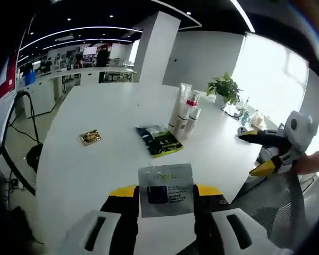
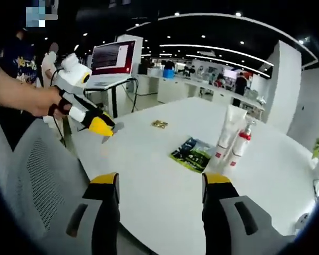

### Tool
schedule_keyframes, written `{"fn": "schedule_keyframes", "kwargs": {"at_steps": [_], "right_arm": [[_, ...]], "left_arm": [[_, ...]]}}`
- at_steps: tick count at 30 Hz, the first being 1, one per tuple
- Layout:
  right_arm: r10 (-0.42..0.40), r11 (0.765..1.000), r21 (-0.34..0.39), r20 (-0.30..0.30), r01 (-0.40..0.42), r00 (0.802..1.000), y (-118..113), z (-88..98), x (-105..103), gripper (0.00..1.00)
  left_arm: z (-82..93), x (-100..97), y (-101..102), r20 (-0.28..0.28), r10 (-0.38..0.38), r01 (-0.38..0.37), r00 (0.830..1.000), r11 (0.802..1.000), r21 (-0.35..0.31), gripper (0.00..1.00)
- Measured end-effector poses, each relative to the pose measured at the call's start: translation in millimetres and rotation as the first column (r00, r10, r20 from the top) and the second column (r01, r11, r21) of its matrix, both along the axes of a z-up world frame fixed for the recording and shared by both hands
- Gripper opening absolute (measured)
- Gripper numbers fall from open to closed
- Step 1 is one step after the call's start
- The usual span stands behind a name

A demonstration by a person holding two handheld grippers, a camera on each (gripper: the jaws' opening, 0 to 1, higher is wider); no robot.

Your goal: Arrange the skincare products in the storage area until every visible bottle or jar stands upright without overlapping.

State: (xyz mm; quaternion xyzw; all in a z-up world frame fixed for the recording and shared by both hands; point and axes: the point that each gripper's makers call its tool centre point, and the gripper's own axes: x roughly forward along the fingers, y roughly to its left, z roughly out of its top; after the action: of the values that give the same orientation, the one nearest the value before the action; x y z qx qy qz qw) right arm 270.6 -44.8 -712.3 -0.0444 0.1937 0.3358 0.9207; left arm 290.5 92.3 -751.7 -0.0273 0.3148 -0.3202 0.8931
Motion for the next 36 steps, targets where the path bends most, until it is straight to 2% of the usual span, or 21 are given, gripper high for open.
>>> {"fn": "schedule_keyframes", "kwargs": {"at_steps": [3, 4, 5, 7, 8, 9, 11, 12, 13, 14, 15, 17, 18, 21, 23, 24, 26, 28, 31, 33, 36], "right_arm": [[-0.057, 0.98, 0.188, -0.071, 0.07, 0.996, -1.0, 20.8, 5.5, 0.46], [-0.072, 0.951, 0.292, -0.113, 0.102, 0.991, 5.3, 30.2, 6.1, 0.46], [-0.063, 0.934, 0.342, -0.135, 0.106, 0.989, 10.9, 33.4, 6.0, 0.46], [-0.06, 0.886, 0.432, -0.256, 0.17, 0.965, 22.8, 29.0, 4.6, 0.49], [-0.051, 0.878, 0.447, -0.269, 0.172, 0.962, 27.3, 26.2, 5.2, 0.49], [-0.017, 0.857, 0.471, -0.379, 0.209, 0.925, 37.3, 15.3, -2.2, 0.5], [0.015, 0.856, 0.477, -0.411, 0.202, 0.911, 46.9, 5.1, -6.2, 0.49], [0.053, 0.865, 0.46, -0.481, 0.201, 0.875, 54.5, -6.8, -16.1, 0.5], [0.08, 0.872, 0.456, -0.489, 0.176, 0.869, 61.0, -14.0, -21.1, 0.51], [0.114, 0.864, 0.469, -0.532, 0.181, 0.839, 66.0, -17.2, -28.1, 0.51], [0.128, 0.859, 0.48, -0.541, 0.18, 0.831, 68.9, -17.2, -31.7, 0.48], [0.153, 0.873, 0.467, -0.535, 0.14, 0.831, 71.2, -15.9, -35.0, 0.36], [0.152, 0.869, 0.472, -0.539, 0.148, 0.829, 71.6, -15.9, -34.2, 0.26], [0.166, 0.844, 0.508, -0.554, 0.172, 0.816, 71.6, -13.5, -33.5, 0.13], [0.168, 0.851, 0.499, -0.551, 0.162, 0.817, 71.4, -13.9, -35.1, 0.02], [0.137, 0.874, 0.458, -0.552, 0.162, 0.822, 67.4, -20.2, -34.4, 0.01], [0.156, 0.874, 0.464, -0.55, 0.145, 0.82, 66.5, -19.3, -37.5, 0.0], [0.155, 0.872, 0.47, -0.535, 0.14, 0.831, 58.6, -14.6, -35.2, 0.0], [0.183, 0.861, 0.493, -0.528, 0.123, 0.829, 51.9, -3.9, -33.4, 0.0], [0.23, 0.888, 0.459, -0.487, 0.022, 0.843, 45.9, -0.2, -36.6, 0.0], [0.318, 0.865, 0.497, -0.443, -0.066, 0.838, 45.2, 13.8, -45.0, 0.0]], "left_arm": [[-0.1, -13.1, -20.8, 0.017, -0.042, 0.042, 0.999, 0.999, -0.028, 0.41], [-0.5, -18.7, -26.0, 0.033, -0.056, 0.057, 0.998, 0.998, -0.007, 0.41], [-0.5, -22.8, -30.5, 0.048, -0.084, 0.084, 0.995, 0.996, 0.011, 0.41], [2.6, -30.4, -40.2, 0.096, -0.15, 0.145, 0.984, 0.988, 0.057, 0.41], [4.0, -33.4, -42.9, 0.108, -0.17, 0.162, 0.98, 0.984, 0.076, 0.41], [8.1, -37.2, -46.9, 0.124, -0.191, 0.181, 0.974, 0.979, 0.088, 0.41], [14.7, -39.9, -51.8, 0.158, -0.202, 0.192, 0.967, 0.978, 0.082, 0.41], [17.3, -43.4, -53.6, 0.168, -0.206, 0.195, 0.964, 0.977, 0.083, 0.41], [18.4, -45.7, -55.1, 0.177, -0.216, 0.203, 0.96, 0.975, 0.089, 0.41], [19.0, -47.8, -55.9, 0.186, -0.229, 0.214, 0.955, 0.972, 0.1, 0.41], [20.0, -50.3, -56.9, 0.2, -0.243, 0.225, 0.949, 0.968, 0.111, 0.41], [20.2, -55.3, -59.1, 0.2, -0.257, 0.239, 0.945, 0.965, 0.111, 0.41], [20.2, -58.1, -60.6, 0.201, -0.269, 0.251, 0.942, 0.961, 0.113, 0.41], [18.6, -67.3, -66.5, 0.226, -0.32, 0.296, 0.92, 0.946, 0.132, 0.41], [12.5, -70.4, -68.1, 0.223, -0.354, 0.321, 0.908, 0.931, 0.173, 0.41], [11.2, -71.2, -69.2, 0.216, -0.362, 0.33, 0.907, 0.929, 0.171, 0.4], [10.4, -71.4, -70.6, 0.199, -0.364, 0.339, 0.91, 0.929, 0.149, 0.41], [13.1, -72.4, -71.2, 0.168, -0.348, 0.339, 0.922, 0.937, 0.081, 0.41], [24.6, -72.4, -72.9, 0.169, -0.332, 0.34, 0.928, 0.94, -0.019, 0.43], [25.8, -71.2, -71.2, 0.155, -0.323, 0.335, 0.934, 0.94, -0.059, 0.43], [31.4, -83.3, -78.9, 0.047, -0.355, 0.356, 0.934, 0.906, -0.231, 0.43]]}}
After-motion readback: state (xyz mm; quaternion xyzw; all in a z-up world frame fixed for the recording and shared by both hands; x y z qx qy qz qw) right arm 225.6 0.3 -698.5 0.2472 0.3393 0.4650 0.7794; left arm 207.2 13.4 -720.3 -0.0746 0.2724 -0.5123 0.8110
